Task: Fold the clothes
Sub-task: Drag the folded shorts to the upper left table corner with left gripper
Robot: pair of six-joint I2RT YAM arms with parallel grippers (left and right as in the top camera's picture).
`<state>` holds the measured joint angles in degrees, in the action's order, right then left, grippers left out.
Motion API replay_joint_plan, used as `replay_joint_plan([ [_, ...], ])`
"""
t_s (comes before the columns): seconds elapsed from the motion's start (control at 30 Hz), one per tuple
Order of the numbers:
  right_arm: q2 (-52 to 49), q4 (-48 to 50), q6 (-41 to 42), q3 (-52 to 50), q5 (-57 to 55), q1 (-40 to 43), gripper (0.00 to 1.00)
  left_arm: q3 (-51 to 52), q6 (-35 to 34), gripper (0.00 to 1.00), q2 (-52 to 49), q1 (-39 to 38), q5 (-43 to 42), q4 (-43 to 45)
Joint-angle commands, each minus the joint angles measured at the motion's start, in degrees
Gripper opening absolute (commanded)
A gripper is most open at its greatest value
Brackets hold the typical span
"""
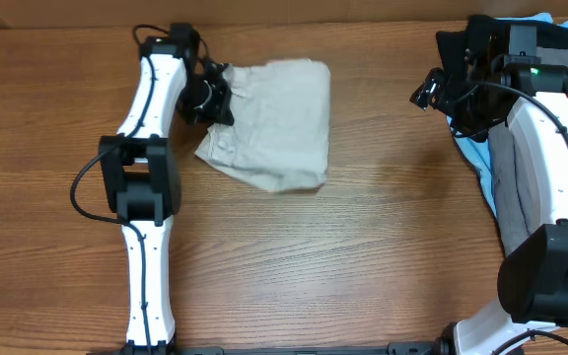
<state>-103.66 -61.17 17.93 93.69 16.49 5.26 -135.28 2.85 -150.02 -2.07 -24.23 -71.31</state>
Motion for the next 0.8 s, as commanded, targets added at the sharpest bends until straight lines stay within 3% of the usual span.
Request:
replay_joint_plan([
  [0.0, 0.5, 0.1, -0.6, 0.5, -0.6, 0.1, 1.0, 1.0, -17.5, 0.04, -0.7, 7.5, 3.7, 3.3],
  [0.2, 0.5, 0.2, -0.6, 0.5, -0.6, 0.1, 1.0, 1.0, -38.7, 0.04, -0.7, 18.8, 3.7, 5.6],
  [0.5, 0.5, 0.8, -0.6, 0.5, -0.6, 0.1, 1.0, 1.0, -59.6, 0.04, -0.7, 32.0, 3.6, 8.1],
  [0.67, 0.5, 0.8, -0.6, 0.5, -0.6, 0.1, 1.0, 1.0, -70.2, 0.04, -0.7, 34.8, 3.7, 12.0],
  [0.77, 0.5, 0.8, -0.3, 0.5, -0.6, 0.1, 1.0, 1.0, -72.6, 0.04, -0.7, 34.9, 4.0, 15.3],
])
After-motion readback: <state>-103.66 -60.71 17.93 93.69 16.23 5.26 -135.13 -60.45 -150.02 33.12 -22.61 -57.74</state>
